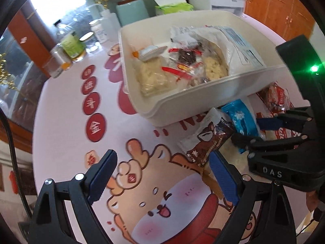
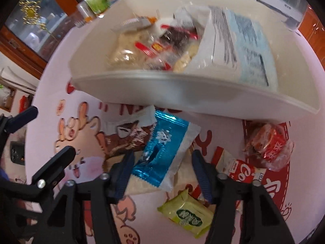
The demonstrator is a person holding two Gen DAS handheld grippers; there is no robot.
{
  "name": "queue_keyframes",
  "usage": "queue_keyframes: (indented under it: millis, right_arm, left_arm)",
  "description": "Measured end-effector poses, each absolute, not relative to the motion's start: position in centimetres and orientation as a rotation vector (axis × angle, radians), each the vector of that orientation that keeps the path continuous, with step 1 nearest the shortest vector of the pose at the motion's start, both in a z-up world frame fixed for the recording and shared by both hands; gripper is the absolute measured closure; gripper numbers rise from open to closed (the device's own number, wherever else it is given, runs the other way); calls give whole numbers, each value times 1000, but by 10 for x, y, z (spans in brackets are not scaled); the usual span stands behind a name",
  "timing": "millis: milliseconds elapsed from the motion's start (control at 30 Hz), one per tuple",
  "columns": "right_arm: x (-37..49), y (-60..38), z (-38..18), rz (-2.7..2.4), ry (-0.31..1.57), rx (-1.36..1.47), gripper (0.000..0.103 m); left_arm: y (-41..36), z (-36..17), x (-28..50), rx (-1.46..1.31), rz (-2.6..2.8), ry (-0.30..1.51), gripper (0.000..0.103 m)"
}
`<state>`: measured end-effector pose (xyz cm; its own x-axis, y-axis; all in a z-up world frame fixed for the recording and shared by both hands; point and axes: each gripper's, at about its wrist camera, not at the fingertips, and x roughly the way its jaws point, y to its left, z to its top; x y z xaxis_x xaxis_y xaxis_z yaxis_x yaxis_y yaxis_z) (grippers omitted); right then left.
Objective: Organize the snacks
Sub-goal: 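Grasp the brown paper bag with the left gripper while the right grasps the blue wrapper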
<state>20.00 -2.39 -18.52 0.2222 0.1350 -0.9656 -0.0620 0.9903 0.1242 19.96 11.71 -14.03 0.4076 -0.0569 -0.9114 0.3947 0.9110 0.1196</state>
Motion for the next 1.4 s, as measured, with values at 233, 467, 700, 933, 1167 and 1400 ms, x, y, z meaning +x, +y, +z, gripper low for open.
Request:
queue_keyframes:
  millis: [233, 467, 700, 933, 1167, 1400]
  right_arm:
    - [189, -41, -184, 93, 1311, 67, 67]
    - [171, -64, -183, 80, 1321, 90, 71]
    - [158, -72, -183, 106, 1330, 119, 72]
    - [143, -85, -186, 114, 1357, 200, 73]
    - [136, -106, -179, 99, 1344, 258, 73]
    - [132, -128, -171, 66, 1315, 300, 73]
  left_arm:
    - [94, -170, 214, 340, -380, 1163, 12]
    - [73, -190, 223, 344, -444, 1204, 12]
    - [65, -199, 232, 262, -488, 1255, 12]
    - [69, -203, 230, 256, -510, 1273, 12]
    - [46, -202, 186, 464, -700, 1205, 12]
    - [23, -206, 157, 673, -726, 1094, 12]
